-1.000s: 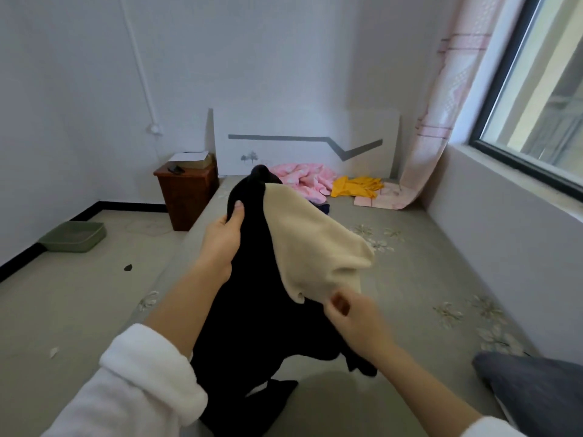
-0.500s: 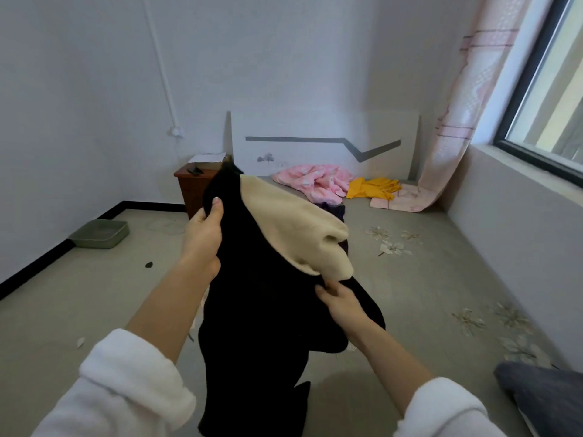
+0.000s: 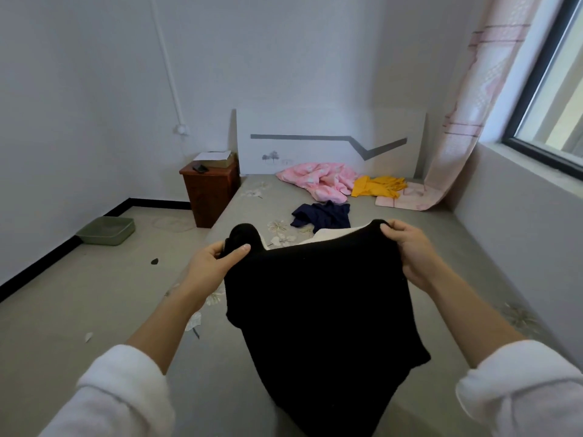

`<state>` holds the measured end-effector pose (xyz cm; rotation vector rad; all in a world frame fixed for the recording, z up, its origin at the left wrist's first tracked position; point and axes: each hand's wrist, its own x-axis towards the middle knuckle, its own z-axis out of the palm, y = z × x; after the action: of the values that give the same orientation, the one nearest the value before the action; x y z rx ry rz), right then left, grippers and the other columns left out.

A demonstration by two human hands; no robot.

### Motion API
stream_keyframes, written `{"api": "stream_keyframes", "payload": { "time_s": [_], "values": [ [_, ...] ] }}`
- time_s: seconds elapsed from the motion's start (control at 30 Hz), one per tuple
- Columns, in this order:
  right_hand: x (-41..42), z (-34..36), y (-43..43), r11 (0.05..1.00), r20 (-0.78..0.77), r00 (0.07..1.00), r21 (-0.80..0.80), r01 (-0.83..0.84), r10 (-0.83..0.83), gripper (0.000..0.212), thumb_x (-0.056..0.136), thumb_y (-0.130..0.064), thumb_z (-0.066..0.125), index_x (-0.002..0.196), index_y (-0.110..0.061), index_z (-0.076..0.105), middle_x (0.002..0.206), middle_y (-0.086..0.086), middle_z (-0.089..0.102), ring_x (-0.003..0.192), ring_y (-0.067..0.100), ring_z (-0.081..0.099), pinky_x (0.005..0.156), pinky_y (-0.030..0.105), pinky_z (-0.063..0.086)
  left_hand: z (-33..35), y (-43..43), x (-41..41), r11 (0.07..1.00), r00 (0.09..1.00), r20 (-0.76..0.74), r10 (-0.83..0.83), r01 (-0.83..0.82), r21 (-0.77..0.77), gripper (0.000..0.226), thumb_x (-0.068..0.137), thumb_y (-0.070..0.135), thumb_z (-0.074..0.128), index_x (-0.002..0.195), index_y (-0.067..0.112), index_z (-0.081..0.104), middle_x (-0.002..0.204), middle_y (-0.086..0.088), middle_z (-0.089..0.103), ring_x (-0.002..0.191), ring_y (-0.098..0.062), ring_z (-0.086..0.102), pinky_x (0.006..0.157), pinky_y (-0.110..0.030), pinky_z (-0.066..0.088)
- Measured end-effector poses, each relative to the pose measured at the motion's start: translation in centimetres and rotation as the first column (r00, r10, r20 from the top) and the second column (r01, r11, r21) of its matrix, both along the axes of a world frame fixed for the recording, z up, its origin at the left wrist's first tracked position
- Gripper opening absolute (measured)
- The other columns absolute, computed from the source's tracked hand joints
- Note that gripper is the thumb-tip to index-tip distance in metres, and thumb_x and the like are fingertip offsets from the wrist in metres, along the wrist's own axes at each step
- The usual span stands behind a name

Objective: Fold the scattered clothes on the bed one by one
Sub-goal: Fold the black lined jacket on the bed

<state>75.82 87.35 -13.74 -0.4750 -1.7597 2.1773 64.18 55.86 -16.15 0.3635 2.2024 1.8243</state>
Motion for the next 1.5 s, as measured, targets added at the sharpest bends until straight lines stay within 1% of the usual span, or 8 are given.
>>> {"api": "stream_keyframes", "payload": {
  "time_s": [0.2, 0.37, 0.53, 0.73, 0.97, 1.17, 1.33, 1.5],
  "values": [
    [0.4, 1.6, 2.8, 0.988, -0.116, 0.988, 0.102, 0.119, -0.107, 0.015, 0.095, -0.009, 0.053, 0.103, -0.010, 0.066, 0.085, 0.002, 0.065, 0.071, 0.011, 0.062, 0.064, 0.018, 0.053, -1.9, -1.0, -0.8, 0.995, 0.988, 0.147, -0.042, 0.028, 0.093, 0.034, 0.071, 0.039, 0.073, 0.086, 0.013, 0.056, 0.080, -0.007, 0.061, 0.066, -0.019, 0.060, 0.057, -0.024, 0.046],
    [0.1, 2.8, 3.3, 0.977, -0.167, 0.981, 0.170, 0.128, -0.100, 0.015, 0.096, -0.008, 0.053, 0.098, -0.015, 0.066, 0.089, 0.002, 0.063, 0.074, 0.008, 0.059, 0.071, 0.017, 0.050, -1.7, -1.6, -1.1, 0.822, 0.831, 0.404, -0.383, 0.506, -0.262, 0.072, 0.053, 0.049, 0.086, 0.113, 0.019, 0.060, 0.105, -0.003, 0.070, 0.096, -0.019, 0.069, 0.078, -0.027, 0.054],
    [0.3, 1.4, 3.5, 0.981, -0.125, 0.988, 0.161, 0.105, -0.085, 0.016, 0.095, -0.008, 0.053, 0.099, -0.015, 0.067, 0.089, 0.002, 0.064, 0.076, 0.011, 0.059, 0.074, 0.022, 0.050, -6.1, -0.9, 1.0, 0.620, 0.739, 0.540, -0.402, 0.654, -0.433, 0.037, 0.075, 0.026, 0.078, 0.109, 0.016, 0.065, 0.105, -0.002, 0.072, 0.100, -0.016, 0.068, 0.086, -0.031, 0.055],
    [1.5, 2.3, 4.7, 0.973, -0.076, 0.981, 0.135, 0.188, -0.179, 0.021, 0.094, -0.007, 0.049, 0.085, -0.014, 0.066, 0.076, 0.001, 0.063, 0.069, 0.012, 0.060, 0.069, 0.025, 0.050, -6.6, -0.5, 1.6, 0.888, 0.811, 0.473, -0.346, 0.446, -0.116, 0.072, 0.045, 0.029, 0.077, 0.106, -0.007, 0.062, 0.086, -0.015, 0.066, 0.071, -0.023, 0.065, 0.057, -0.023, 0.050],
    [2.6, 4.5, 7.6, 0.965, -0.004, 0.965, -0.012, 0.264, -0.264, 0.015, 0.083, -0.009, 0.051, 0.076, -0.009, 0.065, 0.068, 0.004, 0.058, 0.066, 0.018, 0.060, 0.070, 0.028, 0.048, 4.4, -1.3, -2.0, 0.845, 0.794, 0.290, -0.535, 0.497, 0.197, 0.084, 0.035, 0.021, 0.086, 0.116, 0.016, 0.066, 0.106, -0.016, 0.069, 0.085, -0.028, 0.068, 0.067, -0.031, 0.059],
    [2.3, 4.2, 8.9, 0.972, 0.192, 0.981, 0.226, -0.060, 0.016, 0.028, 0.059, -0.006, 0.056, 0.087, -0.004, 0.057, 0.070, 0.006, 0.056, 0.062, 0.018, 0.057, 0.049, 0.019, 0.045, 7.9, -0.5, -7.6, 0.747, 0.859, 0.284, -0.426, 0.512, -0.424, 0.054, 0.062, 0.006, 0.078, 0.113, 0.016, 0.064, 0.103, -0.010, 0.071, 0.091, -0.027, 0.070, 0.070, -0.030, 0.056],
    [-2.2, 1.7, 9.7, 0.556, 0.355, 0.905, 0.813, -0.176, -0.233, 0.014, 0.072, 0.005, 0.056, 0.078, -0.005, 0.064, 0.072, 0.009, 0.060, 0.074, 0.025, 0.058, 0.062, 0.030, 0.040, 5.5, 3.1, -11.4, 0.443, 0.936, -0.021, -0.351, 0.146, -0.885, 0.010, 0.088, 0.019, 0.063, 0.086, 0.011, 0.068, 0.078, -0.008, 0.065, 0.073, -0.020, 0.062, 0.060, -0.028, 0.044],
    [-6.3, 1.5, 10.5, -0.012, 0.094, 0.854, 0.993, -0.116, -0.512, 0.028, 0.085, -0.010, 0.051, 0.106, -0.018, 0.067, 0.108, 0.011, 0.063, 0.103, 0.034, 0.058, 0.079, 0.038, 0.042, 4.4, 5.6, -14.5, 0.531, 0.853, -0.481, -0.203, -0.317, -0.786, 0.011, 0.085, 0.017, 0.055, 0.091, 0.017, 0.065, 0.089, -0.010, 0.059, 0.081, -0.033, 0.059, 0.068, -0.038, 0.050]
  ]
}}
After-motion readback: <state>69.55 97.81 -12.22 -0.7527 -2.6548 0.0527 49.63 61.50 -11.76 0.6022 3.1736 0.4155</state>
